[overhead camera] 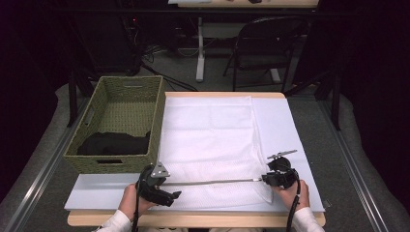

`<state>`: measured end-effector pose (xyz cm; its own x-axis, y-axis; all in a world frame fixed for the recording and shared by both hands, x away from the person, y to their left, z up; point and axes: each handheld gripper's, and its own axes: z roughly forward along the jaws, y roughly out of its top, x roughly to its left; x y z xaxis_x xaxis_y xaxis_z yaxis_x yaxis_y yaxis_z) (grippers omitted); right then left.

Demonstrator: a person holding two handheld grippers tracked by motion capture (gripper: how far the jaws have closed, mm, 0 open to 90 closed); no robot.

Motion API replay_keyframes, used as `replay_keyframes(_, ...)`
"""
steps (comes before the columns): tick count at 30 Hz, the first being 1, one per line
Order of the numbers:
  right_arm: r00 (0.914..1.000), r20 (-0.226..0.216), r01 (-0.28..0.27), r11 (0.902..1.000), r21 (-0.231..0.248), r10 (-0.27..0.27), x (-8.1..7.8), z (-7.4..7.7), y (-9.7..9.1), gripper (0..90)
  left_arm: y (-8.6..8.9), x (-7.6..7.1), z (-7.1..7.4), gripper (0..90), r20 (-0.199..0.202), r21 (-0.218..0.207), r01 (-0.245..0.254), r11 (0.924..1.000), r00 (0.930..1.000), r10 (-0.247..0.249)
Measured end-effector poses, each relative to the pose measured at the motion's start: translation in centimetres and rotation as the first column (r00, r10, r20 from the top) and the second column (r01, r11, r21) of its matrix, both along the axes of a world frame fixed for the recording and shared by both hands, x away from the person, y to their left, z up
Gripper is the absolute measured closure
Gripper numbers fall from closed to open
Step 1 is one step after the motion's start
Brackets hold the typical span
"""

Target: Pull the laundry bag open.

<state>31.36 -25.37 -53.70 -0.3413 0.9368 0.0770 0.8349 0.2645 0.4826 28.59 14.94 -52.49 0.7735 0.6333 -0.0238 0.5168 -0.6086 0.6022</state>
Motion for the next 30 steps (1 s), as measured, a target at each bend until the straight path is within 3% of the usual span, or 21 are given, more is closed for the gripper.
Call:
replay_keyframes(5,0.9995,0.004,-0.032,0.9995,0.005,0.032,0.0,0.0,0.0,83.6,-0.2,-0.1,0.2,15.1,0.000,-0.009,0.010,0.9999,0.9999,-0.010)
replay_keyframes(6,0.9994,0.009,-0.033,0.9994,0.009,0.033,0.1,-0.1,0.0,83.9,-0.2,-0.1,0.2,15.0,-0.012,-0.007,0.017,0.9998,0.9998,-0.017)
replay_keyframes(13,0.9992,-0.007,-0.038,0.9977,0.057,0.038,0.3,0.1,-0.4,84.5,-0.8,-0.3,0.6,12.9,0.007,-0.012,0.028,0.9995,0.9996,-0.028)
replay_keyframes(22,0.9992,0.010,-0.039,0.9938,0.104,0.038,0.2,0.8,-1.0,84.5,-1.3,-0.1,0.7,10.1,0.024,-0.019,0.040,0.9990,0.9989,-0.039)
replay_keyframes(30,0.9991,-0.028,-0.028,0.9918,0.125,0.031,0.5,0.0,-1.1,73.8,-1.5,0.0,0.6,10.5,0.027,-0.017,0.044,0.9989,0.9987,-0.044)
